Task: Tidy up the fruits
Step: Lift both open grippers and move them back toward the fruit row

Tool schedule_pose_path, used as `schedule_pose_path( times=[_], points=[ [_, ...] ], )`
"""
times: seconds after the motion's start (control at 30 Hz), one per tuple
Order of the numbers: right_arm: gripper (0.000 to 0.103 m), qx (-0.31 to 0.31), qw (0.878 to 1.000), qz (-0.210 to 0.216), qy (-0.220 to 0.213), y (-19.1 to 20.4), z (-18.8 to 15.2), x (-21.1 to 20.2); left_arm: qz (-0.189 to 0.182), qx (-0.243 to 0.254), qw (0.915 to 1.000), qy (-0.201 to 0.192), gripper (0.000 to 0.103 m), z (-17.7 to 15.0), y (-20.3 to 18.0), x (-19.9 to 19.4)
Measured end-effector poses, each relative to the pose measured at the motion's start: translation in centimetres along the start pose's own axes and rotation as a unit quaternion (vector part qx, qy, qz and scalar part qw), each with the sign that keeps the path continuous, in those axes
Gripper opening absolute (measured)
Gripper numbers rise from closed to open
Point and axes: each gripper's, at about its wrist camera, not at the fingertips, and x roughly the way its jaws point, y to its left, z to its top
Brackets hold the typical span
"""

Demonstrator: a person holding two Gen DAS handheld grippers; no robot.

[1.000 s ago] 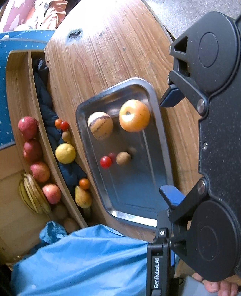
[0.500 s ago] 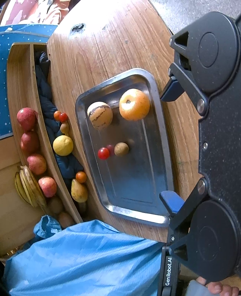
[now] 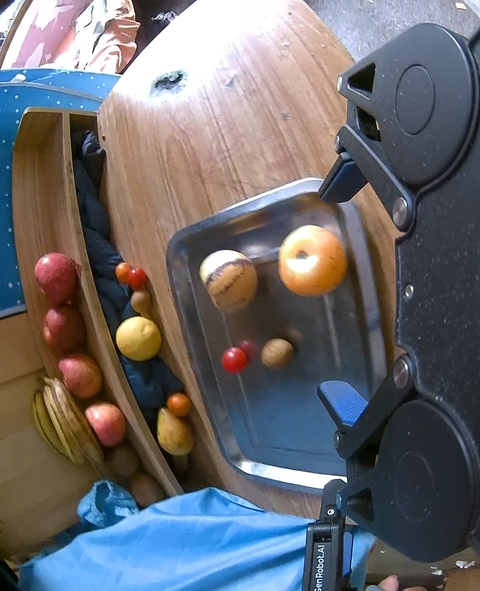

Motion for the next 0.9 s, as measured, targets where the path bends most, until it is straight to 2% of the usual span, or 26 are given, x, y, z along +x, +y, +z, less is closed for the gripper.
schedule_pose_path(
  times=[0.27, 0.6, 0.9],
  points=[
    [0.102, 0.006, 1.000, -0.001, -0.005, -0.4, 2.3, 1.3, 0.003, 0.007, 1.0000, -0.006, 0.102, 2.3, -0.7, 0.9],
    [0.102, -0.002, 1.000, 0.002, -0.008, 0.4, 4.5, 3.3, 0.008, 0.007, 0.9998, -0.014, 0.102, 4.4, 0.3, 2.8],
    [0.102, -0.022, 0.999, 0.012, -0.033, 1.9, 6.6, 4.7, 0.009, -0.005, 0.9995, -0.029, 0.102, 8.5, 0.9, 3.6]
  ],
)
